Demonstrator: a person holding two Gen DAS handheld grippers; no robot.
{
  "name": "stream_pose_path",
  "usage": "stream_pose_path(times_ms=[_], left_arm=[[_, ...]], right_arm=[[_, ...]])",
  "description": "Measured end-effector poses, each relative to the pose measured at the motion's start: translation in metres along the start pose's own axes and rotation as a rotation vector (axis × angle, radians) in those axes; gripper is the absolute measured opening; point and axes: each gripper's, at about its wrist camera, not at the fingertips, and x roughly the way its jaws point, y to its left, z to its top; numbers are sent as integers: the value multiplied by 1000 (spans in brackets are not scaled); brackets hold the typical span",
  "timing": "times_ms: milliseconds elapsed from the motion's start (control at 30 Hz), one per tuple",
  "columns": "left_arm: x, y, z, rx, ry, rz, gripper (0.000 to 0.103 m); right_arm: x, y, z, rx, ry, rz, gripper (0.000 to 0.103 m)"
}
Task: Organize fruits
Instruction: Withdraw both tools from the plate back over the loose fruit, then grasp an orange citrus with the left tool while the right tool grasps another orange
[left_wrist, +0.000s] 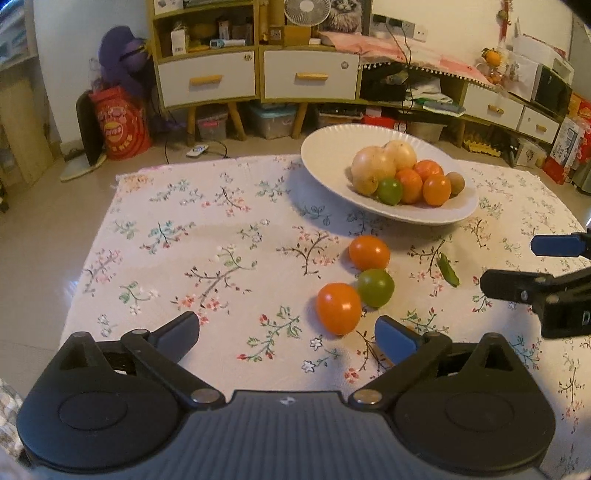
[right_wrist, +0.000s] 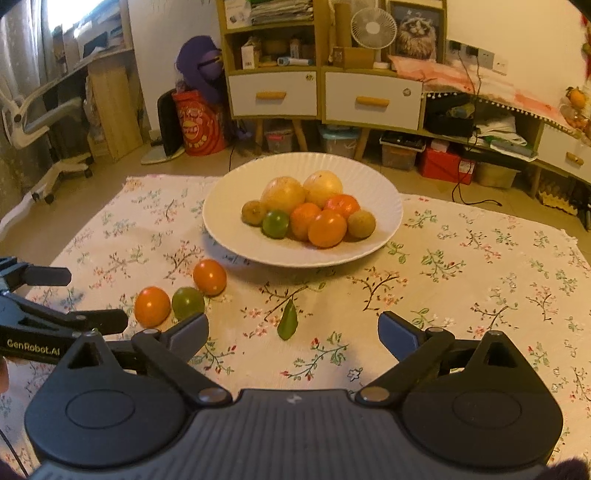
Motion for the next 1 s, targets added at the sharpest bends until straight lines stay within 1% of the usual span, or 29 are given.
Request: stream_pose_path(times_ms=[100, 200, 267, 300, 367, 400, 467, 500, 567, 600, 633, 733, 833, 967, 1000], left_arm=[[5, -2, 1, -11, 23, -4, 85], [10, -4, 3, -28, 34, -10, 78], [13, -5, 5, -42, 41, -22, 67], [15, -6, 6, -47, 45, -29, 65], [18, -8, 7, -56, 51, -41, 56], [19, -9, 8, -59, 54, -48, 53], [21, -10, 9, -65, 57, -58, 38], [22, -11, 10, -70, 54, -67, 35], [21, -13, 11, -71, 44, -80, 23], [20, -14, 12, -66, 39, -87, 19], [19, -14, 13, -60, 35, -94, 13], [18, -15, 15, -45, 29, -85, 12], [16, -11, 16, -49, 23, -75, 12], [12, -2, 18, -57, 25, -62, 12], [12, 1, 18, -60, 30, -58, 12]], right_arm=[[2, 3, -1, -17, 9, -1, 98], [5, 3, -1, -18, 17, -3, 99], [7, 2, 0, -9, 23, -4, 99], [8, 2, 0, -5, 25, -3, 99], [11, 2, 2, 1, 30, -1, 99], [12, 3, 2, 4, 33, 0, 99], [16, 3, 4, 14, 40, 4, 99], [17, 3, 5, 19, 44, 7, 99], [20, 3, 7, 30, 51, 11, 99], [22, 4, 8, 37, 56, 13, 99], [24, 5, 10, 45, 59, 16, 99], [30, 8, 15, 78, 71, 38, 98], [36, 12, 20, 112, 84, 65, 92], [42, 18, 25, 149, 102, 102, 79], [44, 19, 26, 166, 108, 115, 78]])
